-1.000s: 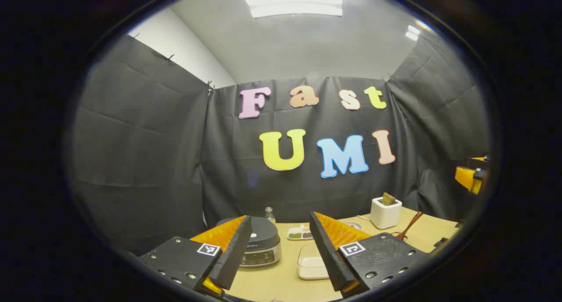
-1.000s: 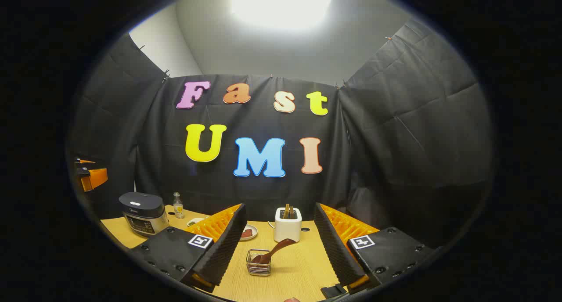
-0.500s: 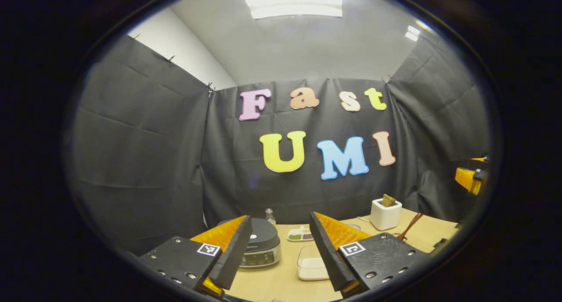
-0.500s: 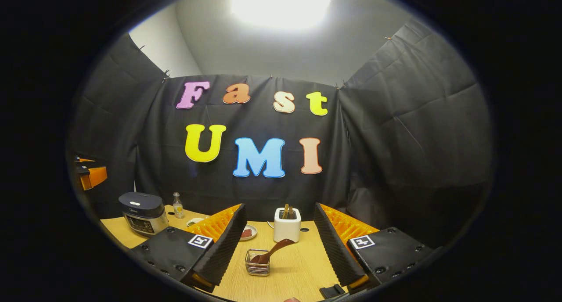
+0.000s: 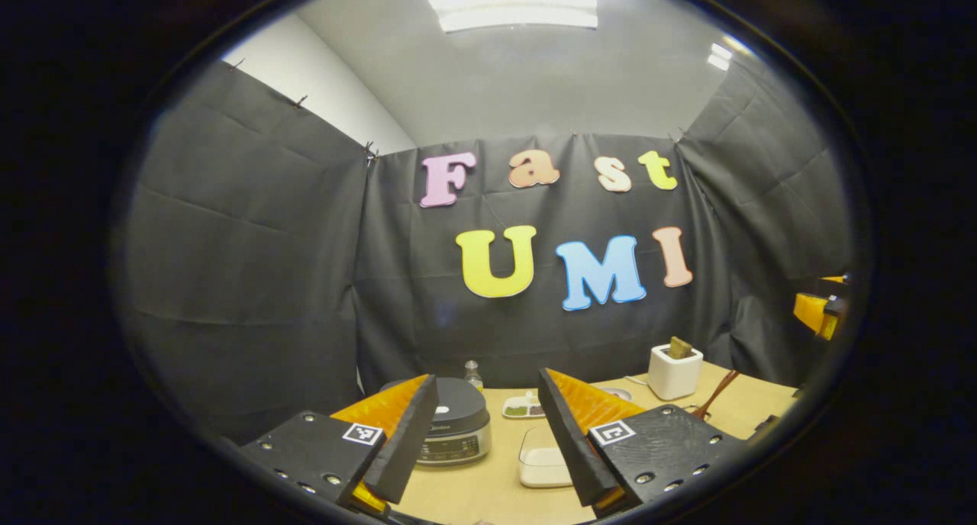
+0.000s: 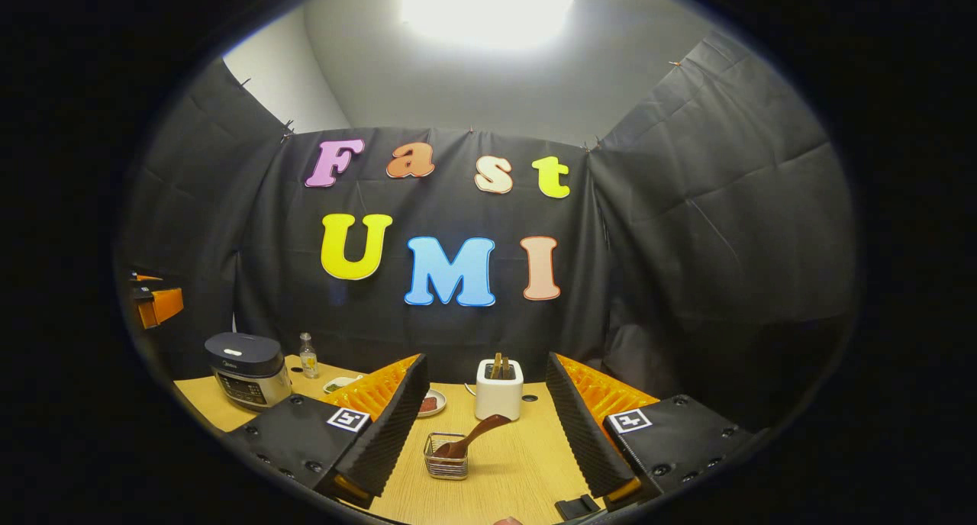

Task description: Close the left gripper, press the button to open the rice cooker; take a wooden spoon from the chopstick holder with the right hand, scoop a spoonful of rice and pour it into the rice cooker, then put the wooden spoon back into the chopstick holder.

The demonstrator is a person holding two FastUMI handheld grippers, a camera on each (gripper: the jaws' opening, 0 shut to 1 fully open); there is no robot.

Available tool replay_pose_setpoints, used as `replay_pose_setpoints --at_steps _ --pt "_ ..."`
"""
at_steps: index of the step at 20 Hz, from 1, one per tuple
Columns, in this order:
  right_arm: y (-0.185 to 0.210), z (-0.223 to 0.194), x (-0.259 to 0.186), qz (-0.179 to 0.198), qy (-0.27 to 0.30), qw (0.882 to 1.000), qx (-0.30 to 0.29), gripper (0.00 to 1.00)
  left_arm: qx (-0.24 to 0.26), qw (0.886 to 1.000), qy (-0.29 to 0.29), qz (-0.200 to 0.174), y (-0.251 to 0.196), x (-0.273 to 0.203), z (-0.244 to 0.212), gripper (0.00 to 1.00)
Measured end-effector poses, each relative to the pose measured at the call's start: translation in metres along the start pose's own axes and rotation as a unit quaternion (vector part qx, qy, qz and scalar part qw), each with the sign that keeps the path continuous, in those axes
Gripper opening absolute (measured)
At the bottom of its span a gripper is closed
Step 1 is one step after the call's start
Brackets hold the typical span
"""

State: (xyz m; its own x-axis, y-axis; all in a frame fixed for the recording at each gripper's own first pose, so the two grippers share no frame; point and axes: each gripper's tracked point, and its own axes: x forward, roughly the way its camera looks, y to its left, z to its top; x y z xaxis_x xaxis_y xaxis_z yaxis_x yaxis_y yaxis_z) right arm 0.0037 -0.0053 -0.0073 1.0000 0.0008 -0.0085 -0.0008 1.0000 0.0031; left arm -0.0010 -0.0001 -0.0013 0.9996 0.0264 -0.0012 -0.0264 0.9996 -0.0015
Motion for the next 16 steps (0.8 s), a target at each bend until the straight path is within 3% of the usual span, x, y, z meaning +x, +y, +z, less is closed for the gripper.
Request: replay_pose_setpoints --at_steps 14,15,16 --pt "-0.008 -0.004 0.005 0.009 0.001 1.0 0.001 0.97 0.005 1.0 0.004 0.004 -0.002 0.003 0.005 0.83" --pt "-0.009 -0.005 0.006 0.01 0.001 1.0 0.001 0.98 0.006 1.0 0.002 0.004 -0.002 0.002 0.007 0.81" --pt "-0.01 -0.005 0.006 0.011 0.001 1.0 0.001 0.97 0.008 1.0 -0.002 0.013 0.002 0.001 0.011 0.72"
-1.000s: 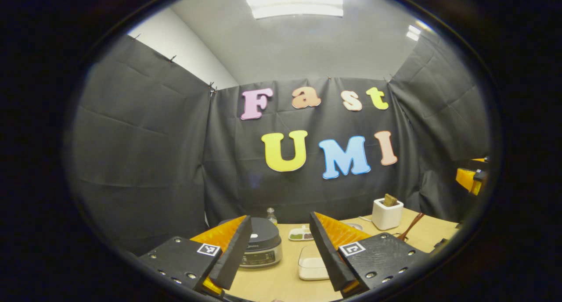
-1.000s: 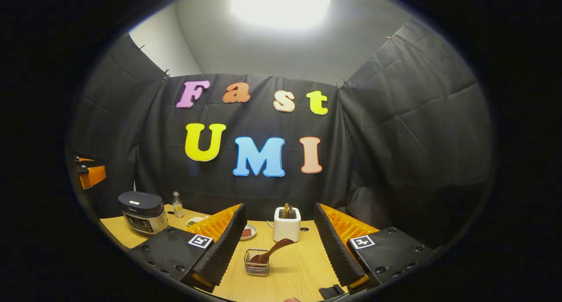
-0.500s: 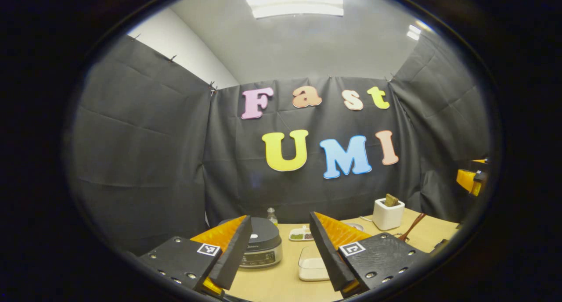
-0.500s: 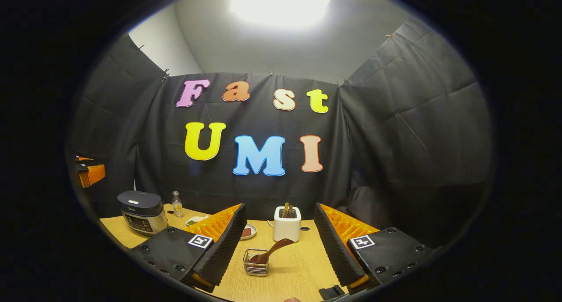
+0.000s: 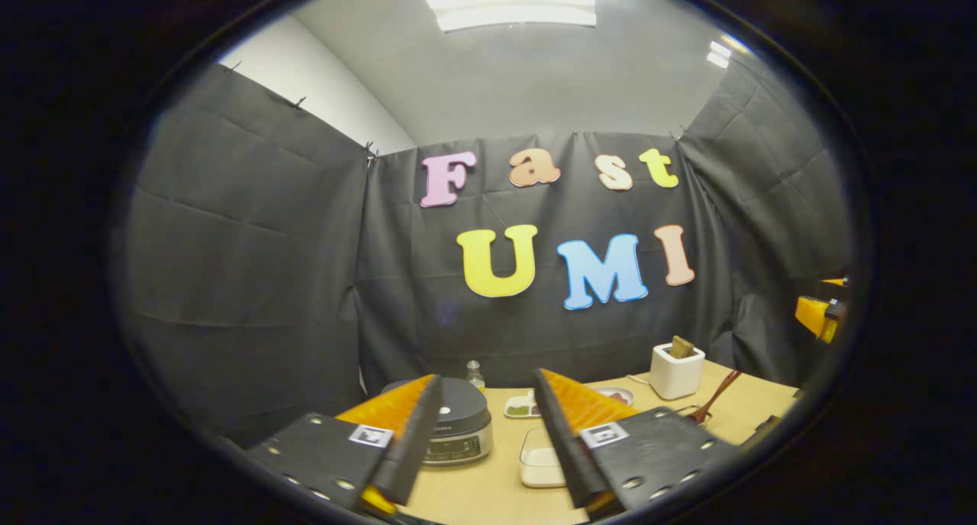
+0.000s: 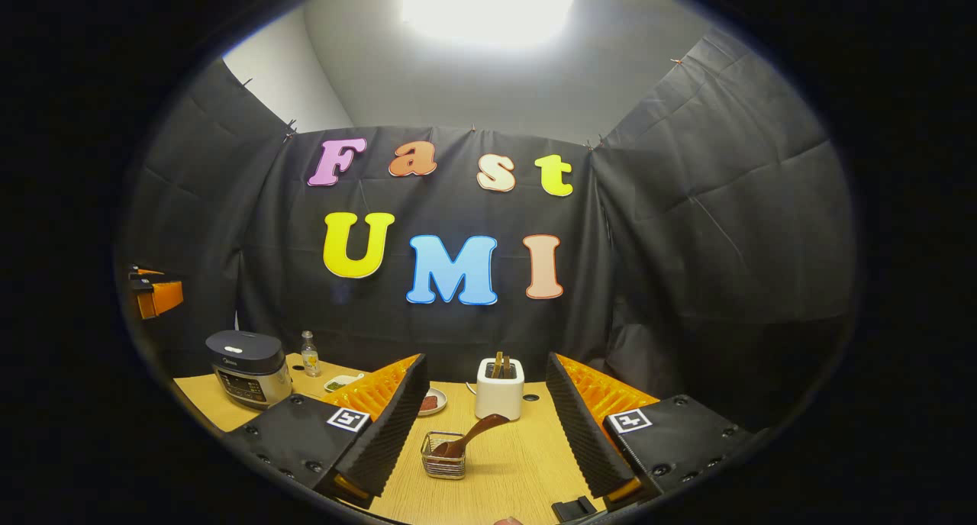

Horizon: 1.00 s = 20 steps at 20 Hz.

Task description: Close the left gripper, press the button to open the rice cooker; take a wooden spoon from the chopstick holder with the right hand, scoop a spoonful of rice and pour it into the rice cooker, then put the wooden spoon back into the chopstick holder.

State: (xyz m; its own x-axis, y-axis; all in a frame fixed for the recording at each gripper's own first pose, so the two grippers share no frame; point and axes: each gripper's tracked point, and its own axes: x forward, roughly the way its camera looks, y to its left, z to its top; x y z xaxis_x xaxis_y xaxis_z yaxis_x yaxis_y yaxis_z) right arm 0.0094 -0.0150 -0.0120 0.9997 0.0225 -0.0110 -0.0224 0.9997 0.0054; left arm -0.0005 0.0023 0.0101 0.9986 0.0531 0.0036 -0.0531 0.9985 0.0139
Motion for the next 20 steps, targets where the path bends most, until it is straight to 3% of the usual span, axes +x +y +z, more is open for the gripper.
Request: replay_pose_setpoints --at_steps 2,4,5,7,8,9,10,11,13,14,20 --pt "-0.003 0.0 -0.001 0.002 0.0 1.0 0.0 0.97 -0.001 1.0 0.0 -0.002 -0.003 -0.002 0.001 0.53" --pt "-0.005 -0.001 -0.003 0.006 0.001 1.0 0.0 0.98 -0.001 1.0 -0.003 0.001 -0.003 -0.002 0.001 0.54" --pt "-0.008 -0.002 -0.002 0.008 0.001 1.0 -0.001 0.97 -0.002 1.0 -0.002 -0.002 -0.006 -0.006 0.003 0.46" --pt "-0.011 -0.002 -0.001 0.011 0.0 1.0 0.001 0.97 -0.006 1.0 0.001 -0.01 -0.011 -0.004 0.004 0.46" --pt "-0.013 -0.003 -0.001 0.013 0.0 1.0 0.001 0.97 -0.008 1.0 0.004 -0.019 -0.017 -0.004 0.004 0.36" --pt "-0.015 -0.004 -0.001 0.015 0.001 1.0 0.001 0.98 -0.008 1.0 0.005 -0.022 -0.021 -0.005 0.003 0.36" --pt "-0.017 -0.004 0.0 0.017 0.001 1.0 0.002 0.98 -0.008 0.999 0.006 -0.03 -0.027 -0.006 0.004 0.29" --pt "-0.02 -0.005 0.0 0.018 0.001 1.0 0.003 0.98 -0.001 1.0 0.002 -0.016 -0.022 -0.009 0.008 0.31" --pt "-0.024 -0.007 0.001 0.024 0.001 1.0 0.005 0.98 0.003 1.0 -0.007 0.003 -0.016 -0.007 0.014 0.08" --pt "-0.026 -0.008 0.001 0.027 0.001 1.0 0.007 0.98 -0.001 1.0 -0.006 0.007 -0.015 -0.006 0.015 0.03" --pt "-0.03 -0.013 0.002 0.027 0.006 0.999 0.017 0.98 -0.02 0.999 0.002 0.033 0.014 0.015 0.008 0.01"
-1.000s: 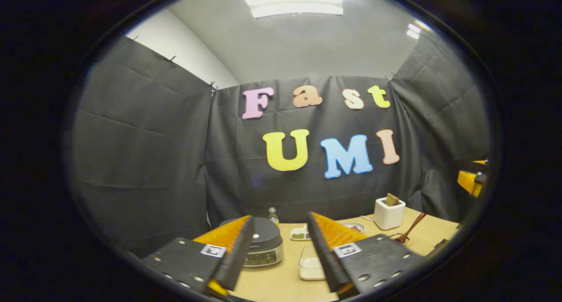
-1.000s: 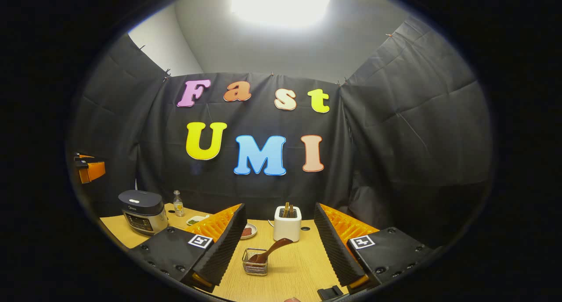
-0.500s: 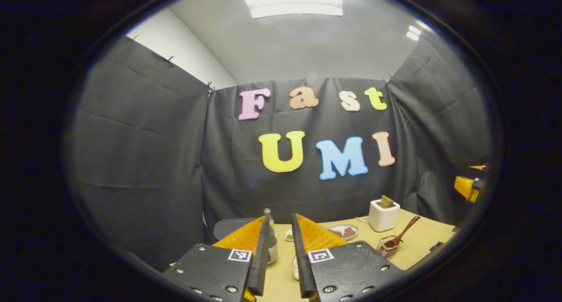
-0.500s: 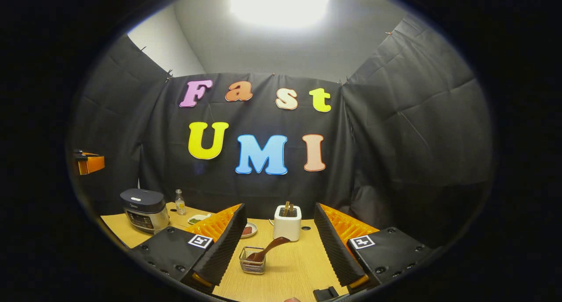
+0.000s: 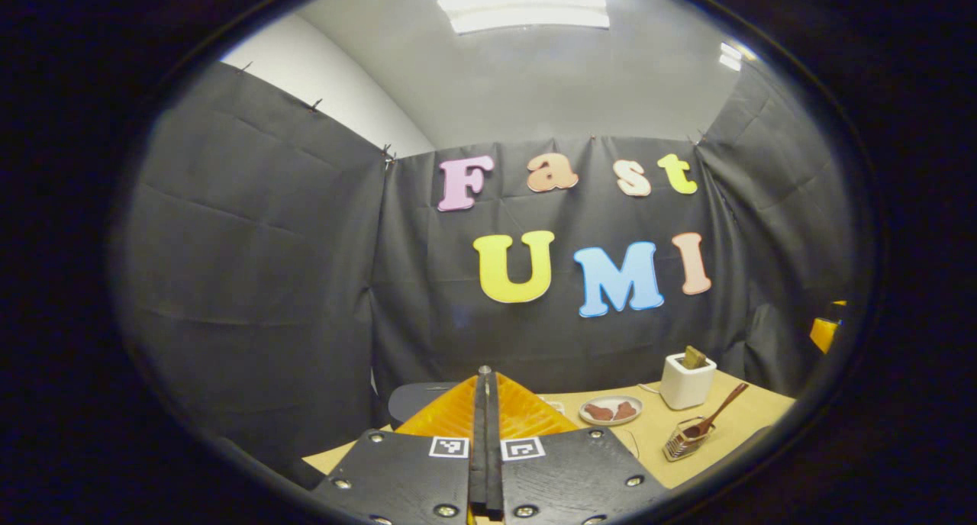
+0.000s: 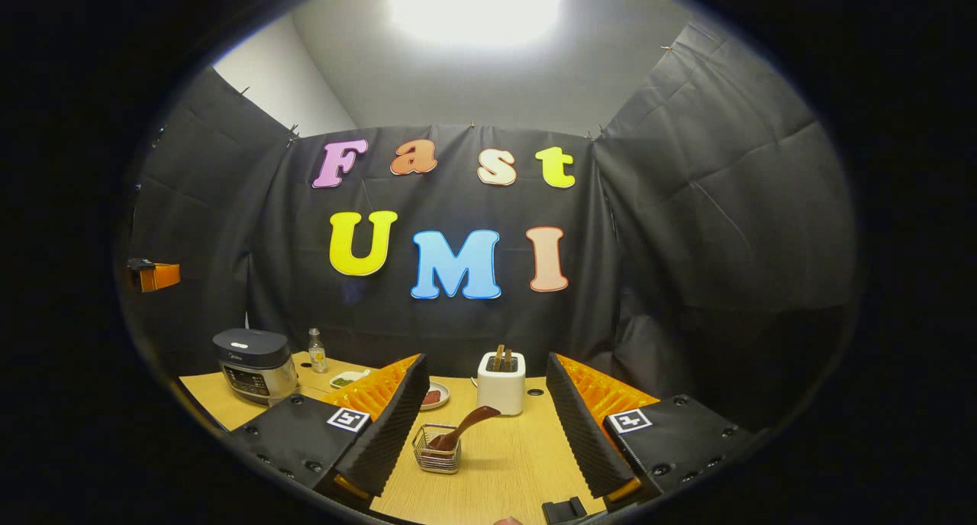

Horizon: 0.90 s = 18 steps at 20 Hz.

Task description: Close the left gripper, press the button to open the rice cooker; take a wooden spoon from the chopstick holder with the right hand, scoop a spoonful of rice and pour it into the rice cooker, then put the wooden spoon back into the chopstick holder.

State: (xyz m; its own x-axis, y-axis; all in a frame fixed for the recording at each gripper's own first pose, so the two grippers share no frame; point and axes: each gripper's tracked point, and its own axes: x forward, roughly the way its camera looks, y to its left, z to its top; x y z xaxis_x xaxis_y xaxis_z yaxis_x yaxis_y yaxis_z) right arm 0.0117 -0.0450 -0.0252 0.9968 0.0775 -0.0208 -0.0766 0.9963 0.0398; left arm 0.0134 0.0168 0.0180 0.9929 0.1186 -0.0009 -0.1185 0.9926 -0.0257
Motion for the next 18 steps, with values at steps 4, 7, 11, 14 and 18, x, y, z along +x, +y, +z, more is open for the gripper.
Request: replay_pose_setpoints --at_steps 4,7,11,14,18 --pt "0.003 0.002 0.006 -0.013 -0.006 1.0 -0.009 0.97 -0.011 1.0 0.001 0.013 0.031 0.041 -0.006 0.01" --pt "0.009 0.003 0.009 -0.031 -0.003 0.999 -0.007 0.97 -0.018 1.0 0.009 0.005 0.044 0.074 -0.019 0.01" --pt "0.018 0.006 0.019 -0.05 -0.007 0.999 -0.019 0.97 -0.028 0.999 0.027 -0.006 0.054 0.116 -0.042 0.0" --pt "0.023 0.006 0.024 -0.063 -0.003 0.998 -0.021 0.98 -0.026 0.999 0.042 -0.011 0.058 0.143 -0.063 0.01" --pt "0.029 0.0 0.036 -0.077 0.005 0.997 -0.025 0.97 -0.028 0.997 0.067 -0.017 0.062 0.174 -0.096 0.01"
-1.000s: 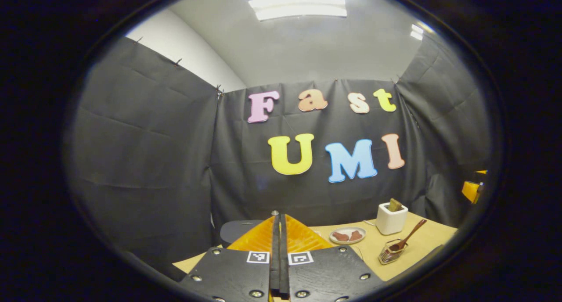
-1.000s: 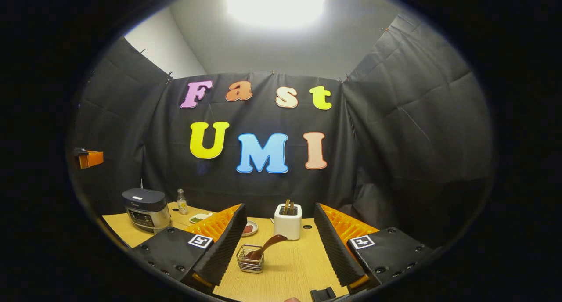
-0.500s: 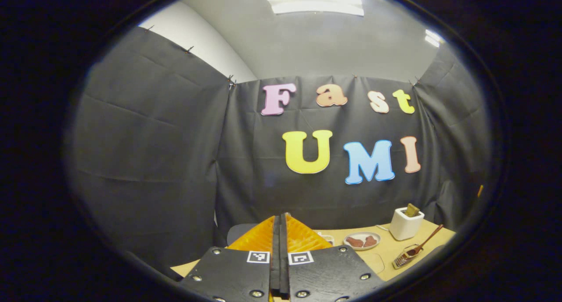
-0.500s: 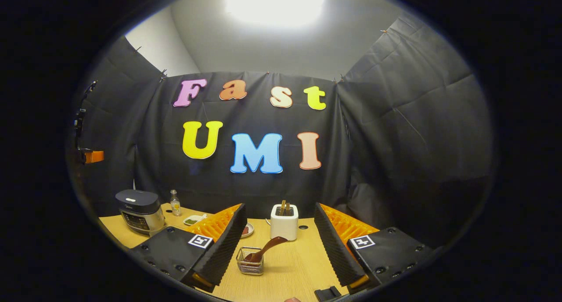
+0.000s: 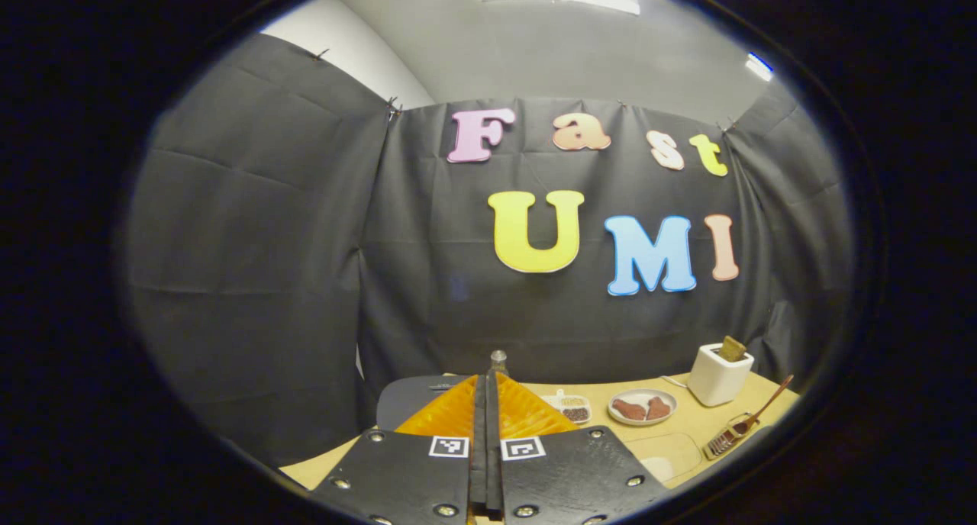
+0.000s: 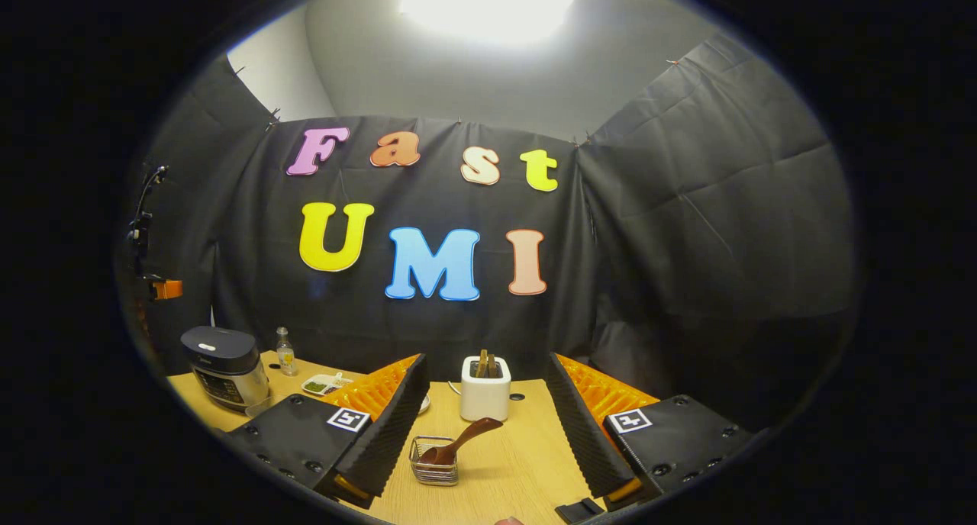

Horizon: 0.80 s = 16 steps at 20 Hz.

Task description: Close the left gripper, press the button to open the rice cooker; take a wooden spoon from the chopstick holder with the right hand, scoop a spoonful of rice and pour it into the rice cooker, then put the wooden spoon back into the chopstick holder.

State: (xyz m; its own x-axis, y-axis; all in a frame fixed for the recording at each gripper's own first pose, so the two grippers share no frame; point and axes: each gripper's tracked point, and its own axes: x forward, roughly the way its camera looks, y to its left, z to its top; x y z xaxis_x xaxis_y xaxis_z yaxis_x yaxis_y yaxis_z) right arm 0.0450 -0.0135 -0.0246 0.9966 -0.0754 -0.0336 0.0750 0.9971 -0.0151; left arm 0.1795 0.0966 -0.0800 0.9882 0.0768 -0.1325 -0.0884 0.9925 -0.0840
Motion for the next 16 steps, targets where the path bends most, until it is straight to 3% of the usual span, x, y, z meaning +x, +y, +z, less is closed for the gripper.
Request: replay_pose_setpoints --at_steps 9,16 --pt "0.017 -0.006 0.017 -0.02 0.013 1.0 -0.016 0.97 -0.01 0.998 0.06 0.001 0.014 0.064 -0.072 0.04" --pt "0.03 -0.01 0.021 -0.025 0.022 0.999 -0.029 0.98 -0.014 0.994 0.107 0.003 0.024 0.087 -0.13 0.0"
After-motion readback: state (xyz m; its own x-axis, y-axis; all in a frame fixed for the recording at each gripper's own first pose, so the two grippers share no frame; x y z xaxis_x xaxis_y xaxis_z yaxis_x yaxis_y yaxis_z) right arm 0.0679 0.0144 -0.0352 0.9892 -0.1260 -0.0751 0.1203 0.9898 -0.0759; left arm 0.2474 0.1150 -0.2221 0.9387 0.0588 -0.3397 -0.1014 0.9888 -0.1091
